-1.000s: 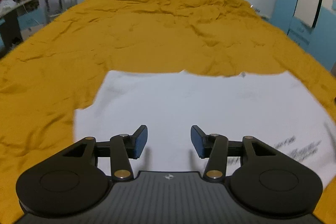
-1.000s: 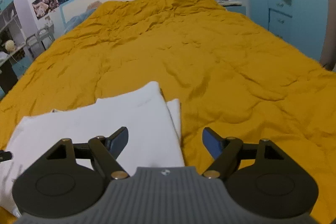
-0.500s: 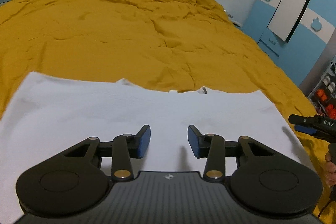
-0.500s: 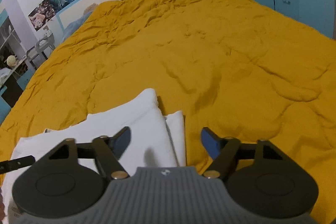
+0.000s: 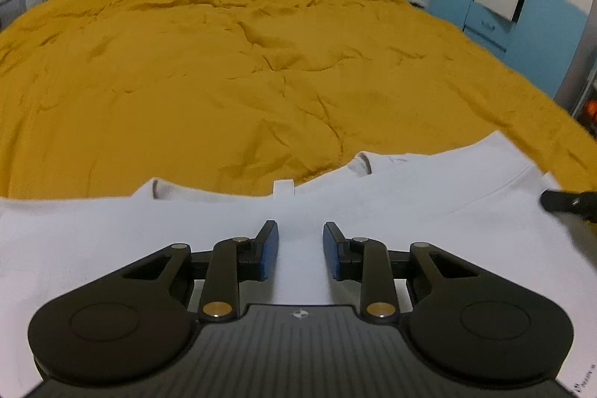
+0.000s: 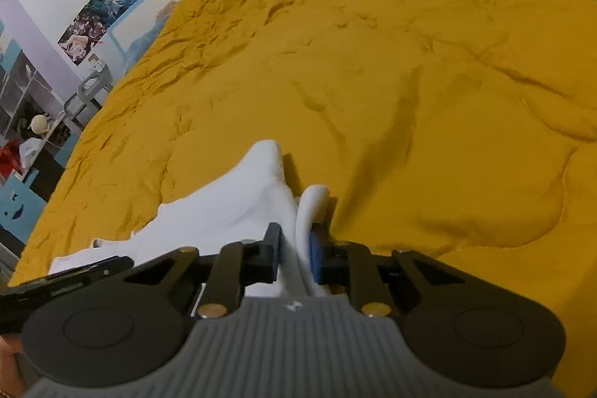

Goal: Fold small clothes

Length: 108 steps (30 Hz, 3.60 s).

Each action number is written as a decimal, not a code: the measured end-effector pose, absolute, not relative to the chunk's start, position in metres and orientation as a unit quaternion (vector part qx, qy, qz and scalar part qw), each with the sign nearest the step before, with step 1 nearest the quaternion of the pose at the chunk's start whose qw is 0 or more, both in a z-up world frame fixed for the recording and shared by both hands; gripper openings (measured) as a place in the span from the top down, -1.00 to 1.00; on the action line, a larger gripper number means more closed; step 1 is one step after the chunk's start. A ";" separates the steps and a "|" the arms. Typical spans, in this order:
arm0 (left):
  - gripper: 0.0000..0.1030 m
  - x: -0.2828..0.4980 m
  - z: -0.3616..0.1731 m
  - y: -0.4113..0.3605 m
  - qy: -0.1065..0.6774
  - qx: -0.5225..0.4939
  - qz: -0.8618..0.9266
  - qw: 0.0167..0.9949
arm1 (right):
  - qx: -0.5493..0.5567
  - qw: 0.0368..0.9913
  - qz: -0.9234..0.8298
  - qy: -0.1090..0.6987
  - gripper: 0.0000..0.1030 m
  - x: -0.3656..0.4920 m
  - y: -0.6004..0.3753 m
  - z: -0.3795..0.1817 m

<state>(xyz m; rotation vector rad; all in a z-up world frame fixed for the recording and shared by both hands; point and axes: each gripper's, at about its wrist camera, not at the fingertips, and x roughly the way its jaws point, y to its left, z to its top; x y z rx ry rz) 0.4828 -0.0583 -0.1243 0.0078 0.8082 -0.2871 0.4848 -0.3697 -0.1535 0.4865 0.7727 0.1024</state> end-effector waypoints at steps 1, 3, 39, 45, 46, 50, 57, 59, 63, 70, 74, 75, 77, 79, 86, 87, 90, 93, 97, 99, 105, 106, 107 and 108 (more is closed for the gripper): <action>0.33 0.482 -0.123 -0.059 0.391 0.006 -0.138 0.910 | 0.228 0.899 0.051 0.369 0.83 0.484 -0.367 -0.151; 0.33 0.477 -0.118 -0.057 0.387 0.005 -0.134 0.912 | 0.218 0.906 0.056 0.359 0.85 0.479 -0.363 -0.141; 0.09 0.370 -0.032 0.209 0.377 -0.201 -0.025 0.904 | 0.160 0.899 0.173 0.369 0.91 0.456 -0.007 -0.002; 0.08 0.374 -0.057 0.223 0.391 -0.216 -0.015 0.895 | 0.140 0.901 0.173 0.371 0.91 0.475 0.046 -0.023; 0.09 0.375 -0.060 0.224 0.392 -0.215 -0.014 0.894 | 0.134 0.903 0.172 0.371 0.91 0.476 0.055 -0.027; 0.08 0.370 -0.069 0.230 0.393 -0.217 -0.014 0.893 | 0.110 0.899 0.176 0.386 0.91 0.484 0.082 -0.045; 0.09 0.366 -0.076 0.232 0.401 -0.214 -0.005 0.891 | 0.084 0.870 0.198 0.443 0.90 0.489 0.109 -0.082; 0.09 0.363 -0.074 0.231 0.399 -0.211 -0.007 0.892 | 0.078 0.867 0.199 0.451 0.88 0.490 0.111 -0.085; 0.08 0.351 -0.063 0.234 0.388 -0.230 -0.022 0.892 | 0.091 0.859 0.221 0.453 0.64 0.484 0.111 -0.071; 0.09 0.328 -0.037 0.231 0.382 -0.232 -0.042 0.894 | 0.052 0.878 0.258 0.400 0.51 0.435 0.101 -0.013; 0.08 0.312 -0.027 0.225 0.387 -0.232 -0.055 0.891 | 0.052 0.880 0.268 0.388 0.51 0.410 0.087 0.006; 0.08 0.308 -0.026 0.225 0.391 -0.236 -0.059 0.888 | 0.052 0.881 0.269 0.385 0.51 0.403 0.081 0.010; 0.04 0.299 -0.026 0.224 0.398 -0.245 -0.064 0.882 | 0.054 0.883 0.271 0.379 0.51 0.388 0.068 0.014; -0.05 0.290 -0.028 0.223 0.405 -0.252 -0.068 0.876 | 0.052 0.886 0.266 0.375 0.49 0.373 0.053 0.015; -0.36 0.267 -0.047 0.219 0.440 -0.286 -0.092 0.846 | 0.022 0.893 0.235 0.383 0.32 0.326 0.000 -0.006; -0.36 0.266 -0.054 0.219 0.445 -0.300 -0.094 0.839 | 0.016 0.893 0.232 0.385 0.30 0.320 -0.007 -0.011; -0.36 0.269 -0.075 0.220 0.453 -0.353 -0.097 0.813 | -0.013 0.891 0.223 0.394 0.17 0.302 -0.024 -0.027; -0.33 0.279 -0.088 0.219 0.441 -0.388 -0.100 0.803 | -0.048 0.890 0.215 0.399 0.04 0.285 -0.036 -0.043; 0.42 0.290 -0.088 0.213 0.425 -0.384 -0.091 0.815 | -0.081 0.884 0.215 0.407 -0.13 0.277 -0.036 -0.058; 0.67 0.288 -0.079 0.212 0.409 -0.378 -0.089 0.826 | -0.096 0.880 0.227 0.405 -0.24 0.274 -0.028 -0.064; 0.74 0.283 -0.052 0.201 0.387 -0.354 -0.093 0.846 | -0.179 0.880 0.239 0.371 -0.36 0.274 0.014 -0.076; 0.75 0.283 -0.050 0.200 0.387 -0.352 -0.092 0.847 | -0.197 0.884 0.228 0.358 -0.36 0.274 0.019 -0.078; 0.75 0.283 -0.050 0.200 0.387 -0.349 -0.090 0.849 | -0.212 0.886 0.219 0.348 -0.29 0.274 0.021 -0.081; 0.76 0.284 -0.050 0.200 0.387 -0.346 -0.087 0.850 | -0.229 0.888 0.208 0.342 -0.23 0.275 0.021 -0.084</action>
